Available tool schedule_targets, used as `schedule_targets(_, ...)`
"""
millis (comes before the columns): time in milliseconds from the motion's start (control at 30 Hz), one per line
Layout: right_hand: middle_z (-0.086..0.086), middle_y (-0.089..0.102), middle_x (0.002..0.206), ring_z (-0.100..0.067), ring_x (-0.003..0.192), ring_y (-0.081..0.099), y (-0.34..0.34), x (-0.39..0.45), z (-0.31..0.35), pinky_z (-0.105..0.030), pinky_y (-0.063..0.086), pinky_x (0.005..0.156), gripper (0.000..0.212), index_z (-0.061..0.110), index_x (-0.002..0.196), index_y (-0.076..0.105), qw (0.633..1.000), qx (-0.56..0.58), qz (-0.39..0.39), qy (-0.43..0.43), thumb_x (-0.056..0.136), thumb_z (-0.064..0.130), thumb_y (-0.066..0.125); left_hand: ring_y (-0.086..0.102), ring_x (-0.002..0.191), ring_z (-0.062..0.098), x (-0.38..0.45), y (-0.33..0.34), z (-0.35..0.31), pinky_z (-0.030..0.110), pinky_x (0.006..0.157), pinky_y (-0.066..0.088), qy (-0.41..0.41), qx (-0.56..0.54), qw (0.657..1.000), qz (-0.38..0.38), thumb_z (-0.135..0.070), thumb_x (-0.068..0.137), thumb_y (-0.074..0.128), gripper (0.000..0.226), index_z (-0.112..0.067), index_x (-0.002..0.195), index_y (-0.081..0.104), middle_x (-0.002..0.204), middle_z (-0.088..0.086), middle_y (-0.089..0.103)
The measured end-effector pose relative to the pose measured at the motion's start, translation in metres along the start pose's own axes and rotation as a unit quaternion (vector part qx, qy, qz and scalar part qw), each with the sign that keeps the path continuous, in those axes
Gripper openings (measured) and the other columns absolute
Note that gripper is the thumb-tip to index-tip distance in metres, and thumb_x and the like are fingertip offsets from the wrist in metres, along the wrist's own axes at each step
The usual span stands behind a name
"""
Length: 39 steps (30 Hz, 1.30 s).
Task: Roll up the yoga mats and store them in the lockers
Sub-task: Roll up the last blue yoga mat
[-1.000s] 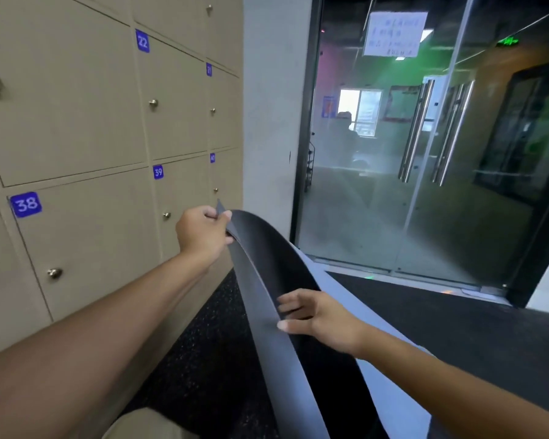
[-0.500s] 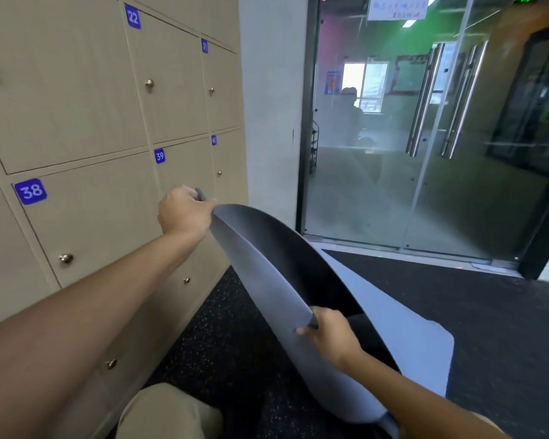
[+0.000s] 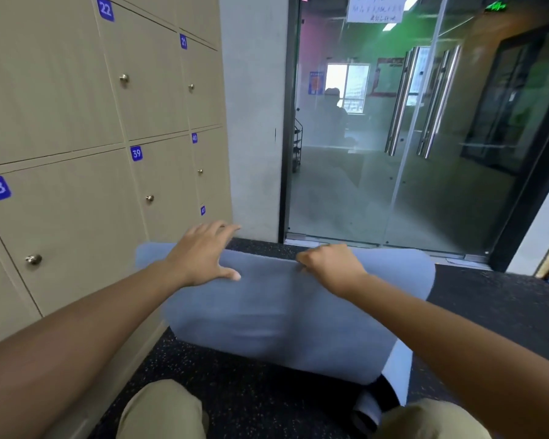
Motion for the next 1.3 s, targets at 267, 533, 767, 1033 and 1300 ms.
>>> schedule_targets(267, -0.008, 0.070, 0.103, -0.038, 0.096, 0.064, -0.030, -0.008, -0.019, -0.035, 0.030, 0.064, 0.021, 0.014, 0.100, 0.057, 0.998, 0.025, -0.056, 0.022, 0.096, 0.034, 0.063, 0.061, 0.073, 0.026, 0.004, -0.014, -0.008, 0.032, 0.054, 0.031, -0.067, -0.030, 0.997, 0.015, -0.059, 0.087, 0.068, 0.048, -0.012, 0.080, 0.063, 0.071, 0.002, 0.061)
schedule_targets(533, -0.007, 0.062, 0.117, -0.032, 0.111, 0.058, -0.068, -0.037, -0.101, -0.040, 0.038, 0.078, 0.045, 0.016, 0.112, 0.047, 0.992, -0.022, -0.025, 0.123, 0.092, 0.053, 0.065, 0.057, 0.068, 0.026, -0.004, -0.060, -0.004, 0.033, 0.052, 0.028, -0.121, -0.020, 0.991, -0.059, -0.059, 0.090, 0.067, 0.054, -0.011, 0.071, 0.054, 0.067, 0.004, 0.059)
schedule_targets(767, -0.014, 0.058, 0.090, -0.036, 0.082, 0.057, -0.181, -0.044, -0.126, -0.041, 0.029, 0.071, 0.031, 0.008, 0.096, 0.050, 0.958, -0.100, -0.230, 0.136, 0.095, 0.033, 0.068, 0.059, 0.071, 0.029, 0.002, -0.194, -0.023, 0.033, 0.057, 0.037, -0.110, -0.025, 0.981, -0.156, -0.063, 0.087, 0.068, 0.055, -0.011, 0.074, 0.059, 0.071, 0.005, 0.062)
schedule_targets(1033, -0.012, 0.054, 0.086, -0.033, 0.076, 0.053, -0.302, -0.095, -0.113, -0.041, 0.029, 0.070, 0.027, 0.008, 0.094, 0.049, 0.914, -0.181, -0.341, 0.126, 0.097, 0.029, 0.066, 0.055, 0.065, 0.027, -0.047, -0.302, -0.053, 0.032, 0.060, 0.041, -0.100, 0.020, 0.967, -0.233, -0.064, 0.086, 0.069, 0.055, -0.010, 0.077, 0.063, 0.070, 0.005, 0.063)
schedule_targets(1300, -0.009, 0.048, 0.085, -0.030, 0.072, 0.044, -0.286, -0.211, -0.042, -0.038, 0.025, 0.067, 0.033, 0.009, 0.094, 0.047, 0.915, -0.163, -0.362, 0.076, 0.102, 0.040, 0.041, 0.052, 0.060, 0.022, -0.158, -0.281, -0.086, 0.033, 0.053, 0.033, -0.024, 0.049, 0.975, -0.216, -0.058, 0.086, 0.072, 0.053, -0.011, 0.065, 0.058, 0.061, 0.003, 0.056)
Point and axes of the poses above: each hand's wrist, its own x-axis towards the middle knuckle, its own y-axis out of the palm, z = x × y, the point moved 3 cm from there along x, towards the middle knuckle
